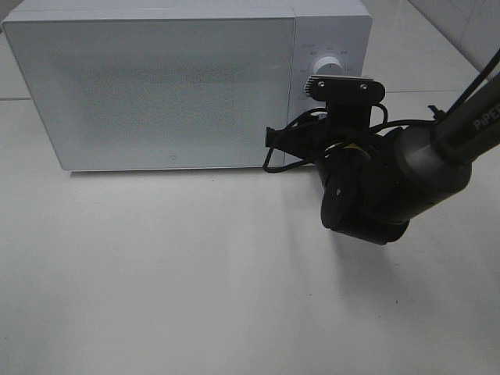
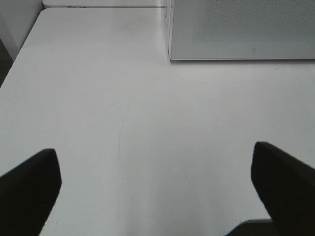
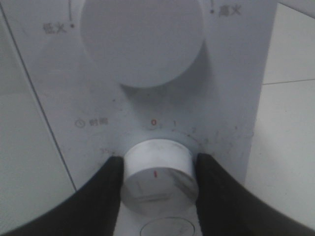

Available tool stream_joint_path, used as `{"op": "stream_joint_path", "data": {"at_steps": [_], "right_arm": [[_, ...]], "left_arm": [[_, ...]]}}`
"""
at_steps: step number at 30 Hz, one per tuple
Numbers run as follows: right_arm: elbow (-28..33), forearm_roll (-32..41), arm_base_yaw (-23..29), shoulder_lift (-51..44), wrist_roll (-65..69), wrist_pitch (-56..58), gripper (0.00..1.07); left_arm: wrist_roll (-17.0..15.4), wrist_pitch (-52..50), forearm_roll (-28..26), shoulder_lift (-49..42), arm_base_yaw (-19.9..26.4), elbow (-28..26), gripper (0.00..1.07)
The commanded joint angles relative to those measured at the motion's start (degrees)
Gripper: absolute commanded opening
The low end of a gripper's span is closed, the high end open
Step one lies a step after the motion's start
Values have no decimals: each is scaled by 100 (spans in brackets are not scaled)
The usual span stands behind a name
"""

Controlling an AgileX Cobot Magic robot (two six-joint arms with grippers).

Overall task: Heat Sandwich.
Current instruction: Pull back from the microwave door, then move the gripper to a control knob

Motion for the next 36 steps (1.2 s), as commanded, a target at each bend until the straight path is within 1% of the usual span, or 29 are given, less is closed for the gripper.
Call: {"op": "stream_joint_path", "data": {"at_steps": [1, 2, 3, 5, 6, 7, 10, 11, 14, 15, 20, 29, 30, 33, 34, 36], "right_arm": [[-92, -149, -6, -63, 556, -470, 2], [-92, -149, -6, -63, 556, -470, 2], [-92, -189, -6, -63, 905, -476, 0], [-92, -275, -6, -63, 1415, -504, 0], [-92, -395, -6, -63, 1896, -516, 0], [-92, -395, -6, -63, 1896, -516, 0], [-97, -573, -6, -63, 2573, -561, 0], [-97, -573, -6, -63, 2573, -561, 0], [-97, -768, -6, -63, 3312, -613, 0], [-97, -773, -6, -63, 3713, -613, 1], [-97, -773, -6, -63, 4297, -625, 2], [-97, -751, -6, -63, 6113, -756, 4], [-97, -751, -6, -63, 6113, -756, 4], [-97, -728, -6, -63, 6572, -808, 4], [-97, -716, -6, -63, 6916, -808, 5], [-97, -710, -6, -63, 7070, -808, 5]], "left_arm": [[-11, -63, -29, -132, -34, -6, 98], [-11, -63, -29, -132, -34, -6, 98], [-11, -63, -29, -132, -34, -6, 98], [-11, -63, -29, -132, -34, -6, 98], [-11, -63, -29, -132, -34, -6, 98], [-11, -63, -29, -132, -34, -6, 98], [-11, -63, -29, -132, -34, -6, 98], [-11, -63, -29, -132, -34, -6, 98], [-11, -63, -29, -132, -34, -6, 98], [-11, -63, -29, -132, -34, -6, 98], [-11, -63, -29, -132, -34, -6, 98], [-11, -63, -29, -132, -34, -6, 98], [-11, -63, -29, -132, -34, -6, 98], [-11, -63, -29, -132, -34, -6, 98], [-11, -63, -29, -132, -34, -6, 98], [-11, -63, -29, -132, -34, -6, 98]]}}
